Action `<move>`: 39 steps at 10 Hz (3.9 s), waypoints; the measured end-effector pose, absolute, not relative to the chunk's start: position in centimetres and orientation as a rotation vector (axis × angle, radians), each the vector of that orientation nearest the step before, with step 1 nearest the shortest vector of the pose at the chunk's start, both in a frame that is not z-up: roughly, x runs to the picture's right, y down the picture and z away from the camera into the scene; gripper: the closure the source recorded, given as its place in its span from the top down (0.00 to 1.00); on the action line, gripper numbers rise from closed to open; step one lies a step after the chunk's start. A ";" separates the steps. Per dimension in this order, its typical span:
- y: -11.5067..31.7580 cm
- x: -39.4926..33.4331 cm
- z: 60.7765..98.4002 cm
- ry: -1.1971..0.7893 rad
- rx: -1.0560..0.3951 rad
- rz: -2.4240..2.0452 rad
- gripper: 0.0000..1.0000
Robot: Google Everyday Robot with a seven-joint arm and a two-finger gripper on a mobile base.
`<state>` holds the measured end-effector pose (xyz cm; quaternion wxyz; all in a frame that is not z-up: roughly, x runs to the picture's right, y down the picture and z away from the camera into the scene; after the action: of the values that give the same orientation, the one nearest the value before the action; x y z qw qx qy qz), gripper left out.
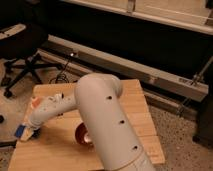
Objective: Wipe the white sponge on the table
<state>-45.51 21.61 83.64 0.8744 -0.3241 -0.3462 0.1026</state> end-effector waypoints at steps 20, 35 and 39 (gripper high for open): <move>25.1 -29.9 80.2 -0.669 -0.717 0.377 0.11; 33.8 -32.5 71.0 -0.785 -0.854 0.268 0.11; 36.6 -34.1 69.4 -0.818 -0.905 0.229 0.11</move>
<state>-34.06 36.65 69.44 0.8134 -0.4241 -0.3834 0.1071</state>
